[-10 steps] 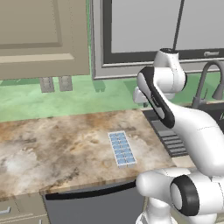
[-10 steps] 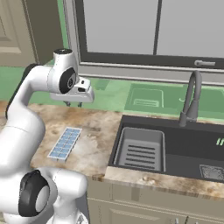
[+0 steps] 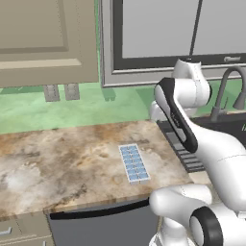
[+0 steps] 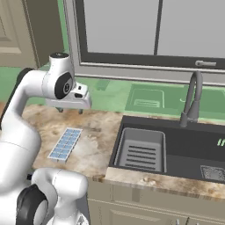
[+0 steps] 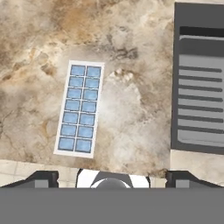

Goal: The ice cube tray has been filled with water. Take the tray and place it in the freezer to make ice. Close the freezer door after placing the tray.

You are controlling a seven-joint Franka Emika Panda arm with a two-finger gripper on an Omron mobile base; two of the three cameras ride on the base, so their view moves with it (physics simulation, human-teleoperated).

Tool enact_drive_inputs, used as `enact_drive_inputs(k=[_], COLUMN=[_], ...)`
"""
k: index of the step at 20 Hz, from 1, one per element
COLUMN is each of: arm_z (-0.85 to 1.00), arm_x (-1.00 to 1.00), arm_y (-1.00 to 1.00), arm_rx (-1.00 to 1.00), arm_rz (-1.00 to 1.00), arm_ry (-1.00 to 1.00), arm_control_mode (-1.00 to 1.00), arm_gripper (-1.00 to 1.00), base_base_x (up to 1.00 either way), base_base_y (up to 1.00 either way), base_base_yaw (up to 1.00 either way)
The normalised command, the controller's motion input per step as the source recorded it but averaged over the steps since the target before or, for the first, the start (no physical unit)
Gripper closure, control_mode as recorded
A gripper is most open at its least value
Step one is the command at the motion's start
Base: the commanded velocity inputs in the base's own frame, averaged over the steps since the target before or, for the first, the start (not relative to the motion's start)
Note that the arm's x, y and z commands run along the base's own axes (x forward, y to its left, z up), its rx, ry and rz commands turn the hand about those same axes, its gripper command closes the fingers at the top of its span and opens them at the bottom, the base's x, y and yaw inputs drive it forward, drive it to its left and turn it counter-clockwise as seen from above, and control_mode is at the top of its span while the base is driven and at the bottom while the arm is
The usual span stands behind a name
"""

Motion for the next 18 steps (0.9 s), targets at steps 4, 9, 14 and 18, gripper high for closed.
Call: enact_drive_inputs(k=[4, 9, 14, 18], arm_z=[-0.32, -0.31, -0.08, 0.0], arm_x=[-0.59, -0.5, -0.17, -0.06], arm_y=[0.13, 0.09, 0.02, 0.0], arm_rx=[0.0, 0.0, 0.0, 0.0], arm_rz=[0.0, 0.0, -0.02, -0.01], arm_ry=[0.0, -0.07, -0.06, -0.04], arm_control_mode=[-1.0, -1.0, -1.0, -1.0], arm_gripper=[-1.0, -1.0, -1.0, -1.0], base_base_x=[0.0, 0.0, 0.0, 0.0], base_base_y=[0.0, 0.0, 0.0, 0.0], base_base_yaw=[0.0, 0.0, 0.0, 0.0])
